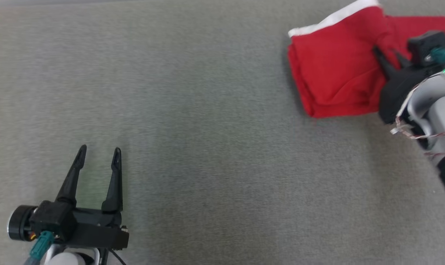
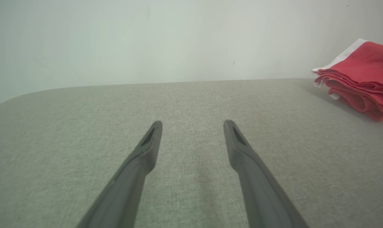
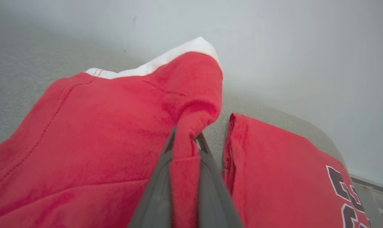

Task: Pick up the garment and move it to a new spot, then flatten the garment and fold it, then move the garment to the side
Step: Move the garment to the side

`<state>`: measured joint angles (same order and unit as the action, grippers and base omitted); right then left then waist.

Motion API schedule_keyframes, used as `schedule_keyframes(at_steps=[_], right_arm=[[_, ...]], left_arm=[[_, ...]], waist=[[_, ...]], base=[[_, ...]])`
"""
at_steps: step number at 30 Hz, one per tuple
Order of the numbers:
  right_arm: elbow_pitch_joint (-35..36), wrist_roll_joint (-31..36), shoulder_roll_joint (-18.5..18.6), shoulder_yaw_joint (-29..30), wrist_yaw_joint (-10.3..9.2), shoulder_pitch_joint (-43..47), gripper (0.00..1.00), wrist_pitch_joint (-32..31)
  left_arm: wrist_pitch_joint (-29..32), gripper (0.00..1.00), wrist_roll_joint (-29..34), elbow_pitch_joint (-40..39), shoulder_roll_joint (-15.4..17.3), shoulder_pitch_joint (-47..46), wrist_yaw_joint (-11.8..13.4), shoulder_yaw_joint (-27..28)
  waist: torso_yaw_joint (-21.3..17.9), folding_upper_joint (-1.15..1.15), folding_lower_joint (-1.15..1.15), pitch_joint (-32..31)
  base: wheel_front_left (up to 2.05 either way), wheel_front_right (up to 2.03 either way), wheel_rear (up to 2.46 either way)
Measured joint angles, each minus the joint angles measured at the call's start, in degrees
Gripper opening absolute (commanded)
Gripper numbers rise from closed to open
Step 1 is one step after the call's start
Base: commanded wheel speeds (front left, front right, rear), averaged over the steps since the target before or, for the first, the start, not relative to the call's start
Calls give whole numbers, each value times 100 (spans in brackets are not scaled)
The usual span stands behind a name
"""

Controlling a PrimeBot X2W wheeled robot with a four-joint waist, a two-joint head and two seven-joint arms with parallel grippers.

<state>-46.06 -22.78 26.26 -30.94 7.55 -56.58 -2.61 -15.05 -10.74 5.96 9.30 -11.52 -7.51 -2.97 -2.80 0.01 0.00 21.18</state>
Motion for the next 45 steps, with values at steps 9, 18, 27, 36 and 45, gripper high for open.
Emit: schedule_keyframes(at_steps=[9, 18, 27, 36, 45], right_arm=[[-198, -255, 799, -230, 0, -591, 0, -25], [-579, -235, 1245, -523, 0, -1189, 0, 40], [-1022, -71, 1399, -779, 0, -1743, 0, 112], [-1499, 144, 1395, -931, 0, -2064, 100, 324], [-1850, 186, 1245, -620, 0, -2354, 100, 1195]], left_arm=[[0, 100, 96, -361, 208, -125, 3, -18], [143, 100, 144, -872, 392, -108, 74, 10], [238, 100, 144, -1222, 481, -36, 132, 19], [250, 100, 144, -1280, 480, -46, 196, -31], [170, 100, 83, -1112, 439, -43, 255, -32]], waist=[[-500, 1, 1, 576], [-846, 0, 1, 997], [-945, 0, 0, 1226], [-825, 0, 0, 1313], [-747, 0, 0, 1179]], base=[[0, 0, 0], [0, 0, 0], [0, 0, 0], [0, 0, 0], [0, 0, 0]])
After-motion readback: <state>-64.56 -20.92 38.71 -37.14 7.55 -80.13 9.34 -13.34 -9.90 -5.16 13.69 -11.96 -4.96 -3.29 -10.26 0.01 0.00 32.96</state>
